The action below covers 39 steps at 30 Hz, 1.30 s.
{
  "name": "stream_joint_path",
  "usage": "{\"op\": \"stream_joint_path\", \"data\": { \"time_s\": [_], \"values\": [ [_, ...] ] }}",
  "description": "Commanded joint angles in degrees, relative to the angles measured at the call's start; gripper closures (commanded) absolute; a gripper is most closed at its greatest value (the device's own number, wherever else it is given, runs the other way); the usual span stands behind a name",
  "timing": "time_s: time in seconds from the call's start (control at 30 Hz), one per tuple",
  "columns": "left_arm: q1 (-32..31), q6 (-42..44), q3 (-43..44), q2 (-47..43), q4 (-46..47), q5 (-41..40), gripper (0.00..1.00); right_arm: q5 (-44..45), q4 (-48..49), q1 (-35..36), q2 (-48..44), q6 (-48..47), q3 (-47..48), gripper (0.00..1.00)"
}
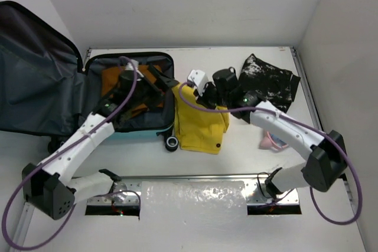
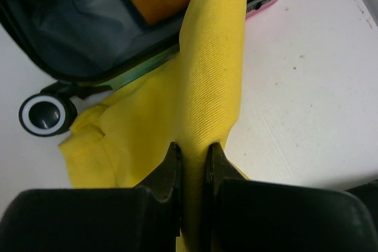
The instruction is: Pack the luggage
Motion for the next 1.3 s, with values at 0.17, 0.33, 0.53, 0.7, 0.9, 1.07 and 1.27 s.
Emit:
{"op": "stream_joint_path", "data": {
  "time_s": [0.17, 0.33, 0.53, 0.7, 0.9, 1.07, 1.27],
  "values": [
    [-12.51, -15.79, 5.74, 9.07, 2.15, -9.62, 0.00, 4.05, 10.98, 6.80, -8.75, 1.88, -6.84, 1.00],
    [-15.34, -19.13, 6.81, 14.96, -0.48, -11.73, 0.00, 3.96, 13.08, 8.91, -12.35, 2.93, -10.00, 1.00],
    [-15.51, -20.19, 4.43, 18.83, 5.14, -10.07, 0.03, 0.02, 17.57, 9.79, -16.23, 5.04, -14.66, 1.00],
    [-15.51, -15.99, 8.82, 22.88, 7.95, -6.73, 1.00, -0.70, 20.04, 10.14, -22.71, 7.41, -19.41, 1.00],
    [-14.37, 7.55, 22.17, 21.92, 5.76, -2.18, 1.00, 5.68, 13.29, 10.23, -34.04, 12.15, -19.42, 0.01],
    [-8.33, 27.93, 43.83, 27.97, -11.94, 12.04, 1.00, 13.79, 3.88, 10.14, -38.99, 18.04, -14.77, 0.01],
    [-0.06, 41.29, 60.57, 35.71, -20.86, 33.22, 1.00, 19.69, 0.79, 10.14, -40.92, 18.13, -14.49, 0.01]
  ]
}}
